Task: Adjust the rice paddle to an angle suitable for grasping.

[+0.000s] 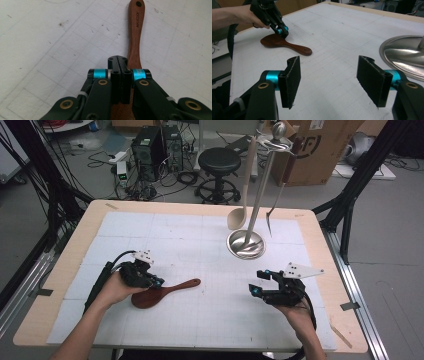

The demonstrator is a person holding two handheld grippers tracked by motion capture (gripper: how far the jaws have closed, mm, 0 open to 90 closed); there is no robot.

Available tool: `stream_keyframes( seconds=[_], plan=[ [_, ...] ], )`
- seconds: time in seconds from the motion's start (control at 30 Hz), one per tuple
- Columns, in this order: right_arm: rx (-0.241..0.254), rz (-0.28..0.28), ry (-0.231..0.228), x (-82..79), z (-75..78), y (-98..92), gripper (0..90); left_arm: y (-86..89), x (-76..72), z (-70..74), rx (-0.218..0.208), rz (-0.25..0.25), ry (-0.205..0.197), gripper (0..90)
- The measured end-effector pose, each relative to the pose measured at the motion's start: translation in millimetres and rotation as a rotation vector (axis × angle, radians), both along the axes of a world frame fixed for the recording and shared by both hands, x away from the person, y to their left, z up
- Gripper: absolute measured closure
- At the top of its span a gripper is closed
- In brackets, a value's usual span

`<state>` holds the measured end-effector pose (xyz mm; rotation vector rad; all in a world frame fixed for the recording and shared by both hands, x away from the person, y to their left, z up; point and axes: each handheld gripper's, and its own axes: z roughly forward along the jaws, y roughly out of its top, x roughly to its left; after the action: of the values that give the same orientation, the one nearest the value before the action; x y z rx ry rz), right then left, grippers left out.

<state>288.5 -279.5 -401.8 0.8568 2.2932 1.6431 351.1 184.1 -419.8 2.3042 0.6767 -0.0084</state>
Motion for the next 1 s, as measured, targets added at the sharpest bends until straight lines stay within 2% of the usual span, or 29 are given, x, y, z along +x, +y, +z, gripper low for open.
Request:
stream_keyframes(
  seconds=[0.13,0.6,0.87,1.0],
  plan=[
    [0.001,-0.001,-0.001,0.1,-0.2,0.1,35.4,4.0,-1.3,-2.0,-0.023,0.01,-0.002,89.6],
    [-0.014,0.003,-0.001,0.7,-1.4,2.3,35.4,7.0,-9.1,-2.8,-0.034,-0.013,0.012,89.6],
    [-0.022,0.0,-0.003,0.4,-1.7,3.5,35.3,2.2,-14.7,0.7,-0.011,-0.017,-0.041,86.5],
    [-0.023,0.0,-0.001,0.7,-2.2,4.2,35.4,0.9,-17.4,4.9,-0.038,-0.022,-0.061,83.6]
  ],
)
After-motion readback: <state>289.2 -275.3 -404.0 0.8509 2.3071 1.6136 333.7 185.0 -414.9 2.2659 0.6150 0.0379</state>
